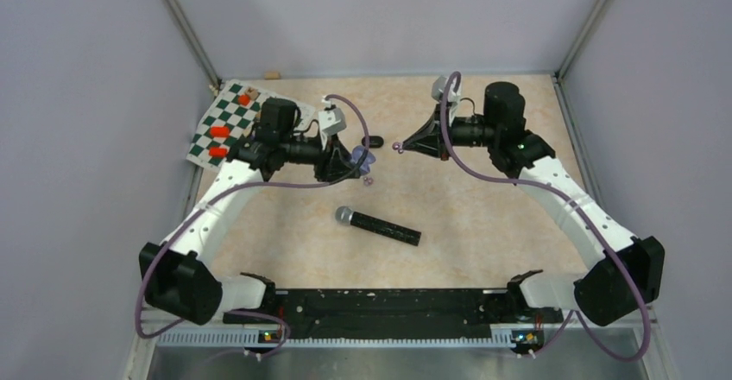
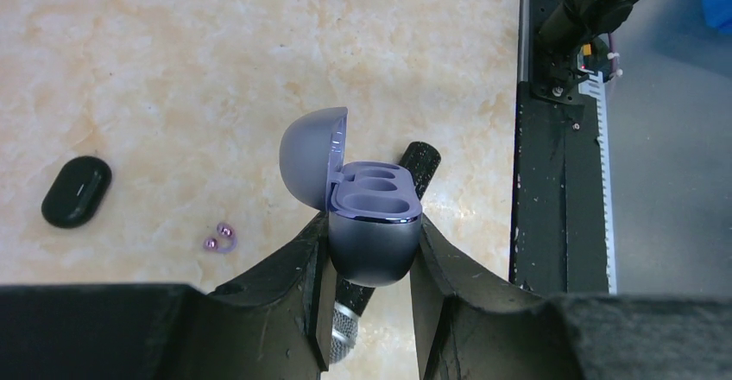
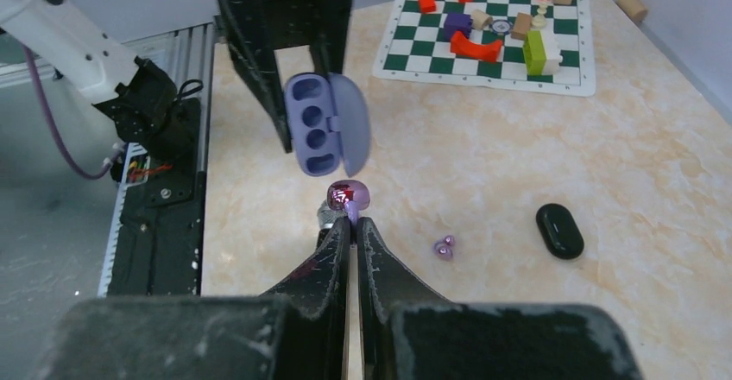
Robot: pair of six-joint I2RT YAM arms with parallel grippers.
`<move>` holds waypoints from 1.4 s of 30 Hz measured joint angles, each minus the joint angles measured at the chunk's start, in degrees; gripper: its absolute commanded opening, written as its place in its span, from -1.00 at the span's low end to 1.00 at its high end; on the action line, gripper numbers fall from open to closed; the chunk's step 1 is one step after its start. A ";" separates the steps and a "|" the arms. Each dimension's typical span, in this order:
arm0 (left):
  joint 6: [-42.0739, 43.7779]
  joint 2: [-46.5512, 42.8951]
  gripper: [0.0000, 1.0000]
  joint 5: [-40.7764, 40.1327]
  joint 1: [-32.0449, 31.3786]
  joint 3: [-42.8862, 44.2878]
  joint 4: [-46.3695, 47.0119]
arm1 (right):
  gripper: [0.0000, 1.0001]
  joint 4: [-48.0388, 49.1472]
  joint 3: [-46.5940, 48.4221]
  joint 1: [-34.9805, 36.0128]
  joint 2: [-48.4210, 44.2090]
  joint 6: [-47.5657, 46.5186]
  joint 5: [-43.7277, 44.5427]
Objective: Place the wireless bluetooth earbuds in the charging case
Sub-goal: Pick up the earbud from the center of the board, then place the earbud in the charging case.
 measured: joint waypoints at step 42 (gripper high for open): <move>-3.41 8.02 -1.00 10.38 -8.13 3.37 3.45 | -0.99 26.62 -13.90 5.81 -5.66 11.37 -5.51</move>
